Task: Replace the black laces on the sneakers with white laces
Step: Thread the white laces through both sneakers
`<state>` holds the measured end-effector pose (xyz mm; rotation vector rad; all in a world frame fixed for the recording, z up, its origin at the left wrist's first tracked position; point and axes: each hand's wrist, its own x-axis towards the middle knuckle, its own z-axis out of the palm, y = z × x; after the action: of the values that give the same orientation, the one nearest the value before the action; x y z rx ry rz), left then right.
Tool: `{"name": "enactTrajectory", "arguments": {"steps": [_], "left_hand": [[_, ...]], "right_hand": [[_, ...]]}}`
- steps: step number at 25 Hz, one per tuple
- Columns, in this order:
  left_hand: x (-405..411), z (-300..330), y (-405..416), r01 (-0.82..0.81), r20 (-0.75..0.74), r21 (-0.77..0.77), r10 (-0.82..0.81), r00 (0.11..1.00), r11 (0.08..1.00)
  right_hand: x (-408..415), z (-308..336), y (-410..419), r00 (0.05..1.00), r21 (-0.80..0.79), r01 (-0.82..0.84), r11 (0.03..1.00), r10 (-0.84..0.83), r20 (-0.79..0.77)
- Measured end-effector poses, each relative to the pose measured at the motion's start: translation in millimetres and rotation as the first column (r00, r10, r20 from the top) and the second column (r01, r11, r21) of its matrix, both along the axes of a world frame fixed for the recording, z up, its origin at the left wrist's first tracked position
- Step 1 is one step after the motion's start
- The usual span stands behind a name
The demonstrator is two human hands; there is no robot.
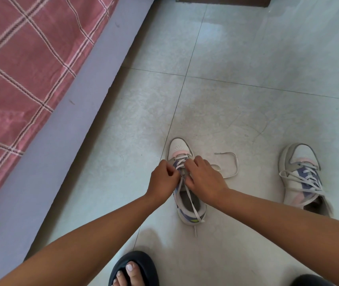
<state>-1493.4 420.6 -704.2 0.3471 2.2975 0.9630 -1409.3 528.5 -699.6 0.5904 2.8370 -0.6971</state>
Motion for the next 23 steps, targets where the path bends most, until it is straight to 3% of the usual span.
{"name": "enactTrajectory", "arguments": {"steps": [3, 7, 11, 15, 19, 21, 23], "left_hand": [[12.8, -1.2, -19.7, 0.054, 0.038, 0.013, -0.055, 0.998, 0.998], [23.4, 0.4, -26.9, 0.263, -0.029, -0.225, -0.276, 0.961, 0.938], [33.5, 2.6, -24.8, 0.432, -0.069, -0.396, -0.496, 0.866, 0.810], [33.6, -2.1, -13.4, 0.304, 0.091, -0.391, -0.292, 0.952, 0.869], [28.9, -0.4, -10.7, 0.266, 0.106, -0.398, -0.244, 0.964, 0.878], [30.1, 3.0, -11.6, 0.315, 0.114, -0.409, -0.295, 0.949, 0.856], [26.0, 4.9, -12.8, 0.360, 0.076, -0.436, -0.365, 0.928, 0.825]], "right_hand": [[-3.2, 0.1, -6.8, 0.999, 0.066, 0.041, 0.997, -0.041, 0.006], [-9.9, -2.4, -8.0, 0.985, 0.092, -0.027, 0.995, 0.010, 0.173], [-14.7, 1.9, -7.5, 0.973, 0.121, -0.092, 0.988, 0.063, 0.222], [-3.4, 11.4, -13.3, 0.988, 0.089, -0.051, 0.995, 0.037, 0.152], [23.2, 24.9, -8.9, 0.976, 0.150, -0.204, 0.967, 0.212, -0.043], [22.0, 26.2, -0.6, 0.957, -0.015, -0.291, 0.956, 0.291, -0.011], [18.0, 16.7, 13.1, 0.988, -0.251, -0.154, 0.956, 0.155, -0.014]]}}
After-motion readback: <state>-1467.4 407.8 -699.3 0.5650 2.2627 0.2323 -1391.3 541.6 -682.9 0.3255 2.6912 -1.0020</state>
